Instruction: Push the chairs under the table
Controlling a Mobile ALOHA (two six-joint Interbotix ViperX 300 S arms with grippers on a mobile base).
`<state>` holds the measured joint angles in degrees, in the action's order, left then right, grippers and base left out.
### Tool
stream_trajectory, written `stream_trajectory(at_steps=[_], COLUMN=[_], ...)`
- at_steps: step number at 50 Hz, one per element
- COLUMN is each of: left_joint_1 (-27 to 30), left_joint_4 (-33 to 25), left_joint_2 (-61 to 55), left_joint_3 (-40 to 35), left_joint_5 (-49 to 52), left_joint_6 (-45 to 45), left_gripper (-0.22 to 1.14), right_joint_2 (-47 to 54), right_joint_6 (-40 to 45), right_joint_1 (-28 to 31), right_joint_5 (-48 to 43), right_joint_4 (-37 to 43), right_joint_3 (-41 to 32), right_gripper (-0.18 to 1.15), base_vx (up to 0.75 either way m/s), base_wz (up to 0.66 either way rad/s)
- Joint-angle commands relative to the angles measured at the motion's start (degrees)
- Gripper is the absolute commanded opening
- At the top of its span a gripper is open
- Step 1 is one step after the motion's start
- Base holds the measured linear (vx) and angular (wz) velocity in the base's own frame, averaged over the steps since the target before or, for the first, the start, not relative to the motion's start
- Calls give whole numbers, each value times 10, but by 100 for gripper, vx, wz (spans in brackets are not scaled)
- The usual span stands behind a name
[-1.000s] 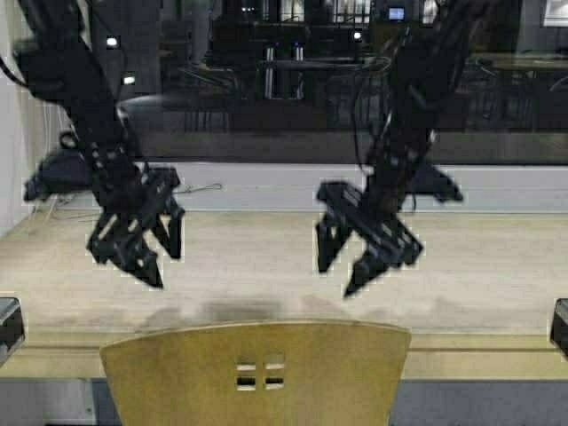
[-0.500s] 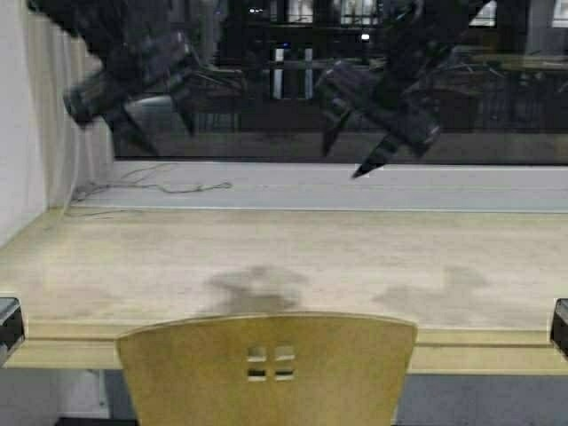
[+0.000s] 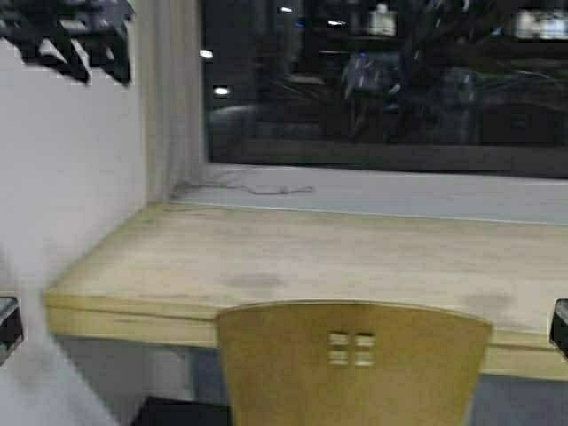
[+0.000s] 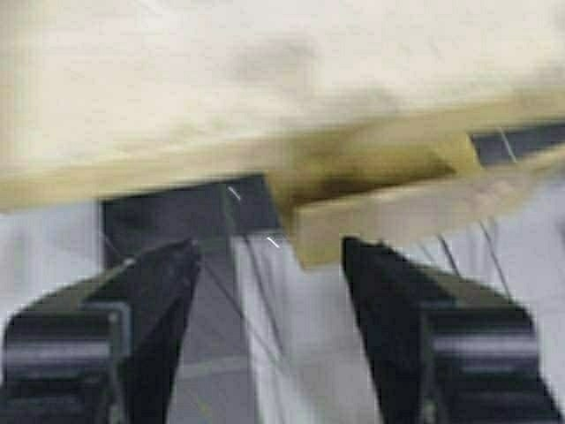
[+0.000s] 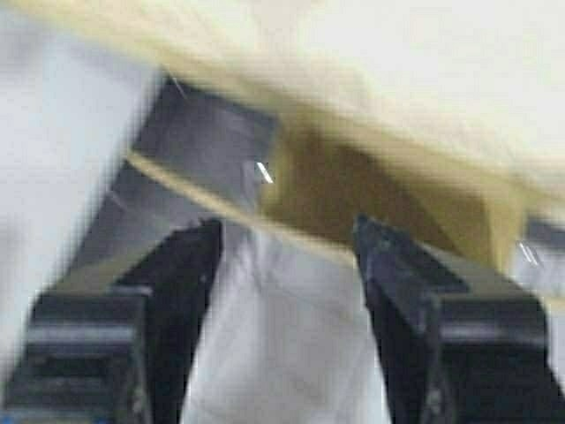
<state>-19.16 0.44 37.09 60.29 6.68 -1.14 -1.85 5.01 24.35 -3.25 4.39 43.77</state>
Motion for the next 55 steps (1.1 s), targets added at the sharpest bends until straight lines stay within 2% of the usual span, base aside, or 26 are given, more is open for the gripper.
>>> stream_trajectory(at_steps=[1, 19, 28, 55], left_joint_1=[4, 4, 4, 5], left_joint_4=[8, -4, -5, -2], left_joint_2=[14, 19, 21, 13], left_joint_3=[0, -9, -4, -10], left_joint_5=[-29, -54, -54, -69], left_joint_6=[-2, 8, 9, 6], left_gripper=[86, 86, 86, 86], right_joint_2=[-41, -107, -98, -90], right_joint_6=[-6, -13, -9, 9], right_joint_1=[-3, -10, -33, -32], right_joint_5=[9, 34, 31, 34], right_joint_4=[-7, -36, -47, -40], right_joint_3=[-11, 6, 6, -5], right_gripper=[84, 84, 84, 84], base_vx=[-17, -22, -26, -35], base_wz=[35, 27, 15, 31])
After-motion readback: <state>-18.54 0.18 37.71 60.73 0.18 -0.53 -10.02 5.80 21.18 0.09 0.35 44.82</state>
